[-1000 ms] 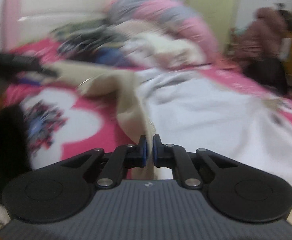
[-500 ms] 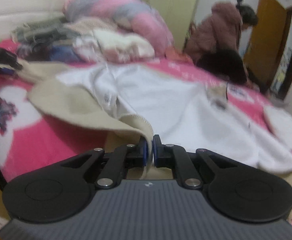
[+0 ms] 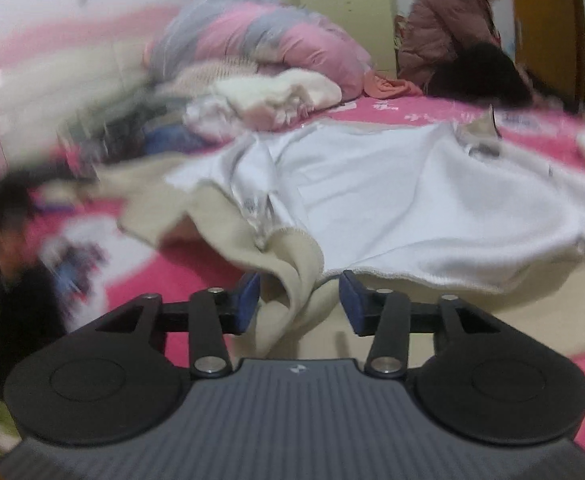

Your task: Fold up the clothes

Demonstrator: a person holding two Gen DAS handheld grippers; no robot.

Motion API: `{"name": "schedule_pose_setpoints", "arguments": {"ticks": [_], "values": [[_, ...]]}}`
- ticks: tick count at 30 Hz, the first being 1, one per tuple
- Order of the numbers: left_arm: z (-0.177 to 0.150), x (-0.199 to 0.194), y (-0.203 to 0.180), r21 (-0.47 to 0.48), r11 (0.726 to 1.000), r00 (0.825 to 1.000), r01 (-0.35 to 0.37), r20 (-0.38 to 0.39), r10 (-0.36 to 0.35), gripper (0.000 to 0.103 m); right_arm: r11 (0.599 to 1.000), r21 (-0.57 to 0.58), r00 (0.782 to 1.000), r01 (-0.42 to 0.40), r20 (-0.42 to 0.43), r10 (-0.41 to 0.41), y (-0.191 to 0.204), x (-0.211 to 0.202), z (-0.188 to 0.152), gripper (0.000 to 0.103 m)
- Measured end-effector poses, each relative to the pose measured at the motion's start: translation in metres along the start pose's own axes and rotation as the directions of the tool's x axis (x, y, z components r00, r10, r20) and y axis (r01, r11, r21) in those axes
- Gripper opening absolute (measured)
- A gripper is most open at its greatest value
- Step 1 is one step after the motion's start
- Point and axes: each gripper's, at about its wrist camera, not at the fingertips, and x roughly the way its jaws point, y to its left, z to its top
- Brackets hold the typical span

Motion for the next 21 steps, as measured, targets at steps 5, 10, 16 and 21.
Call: {"name": "schedule_pose_setpoints", "arguments": {"ticks": [5,10,16,21], "values": [[-0.012,0.019,-0.011,-0.115,0.986,0.981,0.123,-0.138,-0.139,0.087,0.91,0.408,0.996,-0.075,0.075,0.048,-0.058,-0.03,-0.005,0.052],[-0.018,0.036,-0.023,-0.171,0.973,0.962,0.154,-0.198,-0.187,0.087,0.738,0.67,0.993,0.077,0.012,-0.114,-0.107,-0.052,-0.035,0.058],[-0.021,0.057,-0.04,-0.255,0.941,0.92,0.223,-0.264,-0.289,0.087,0.644,0.763,0.993,0.06,0.02,-0.116,-0.124,-0.038,-0.049,0.062],[-0.016,0.075,-0.053,-0.237,0.954,0.934,0.182,-0.261,-0.243,0.088,0.616,0.788,0.993,0.017,0.058,-0.102,-0.133,-0.009,-0.034,0.066]]}}
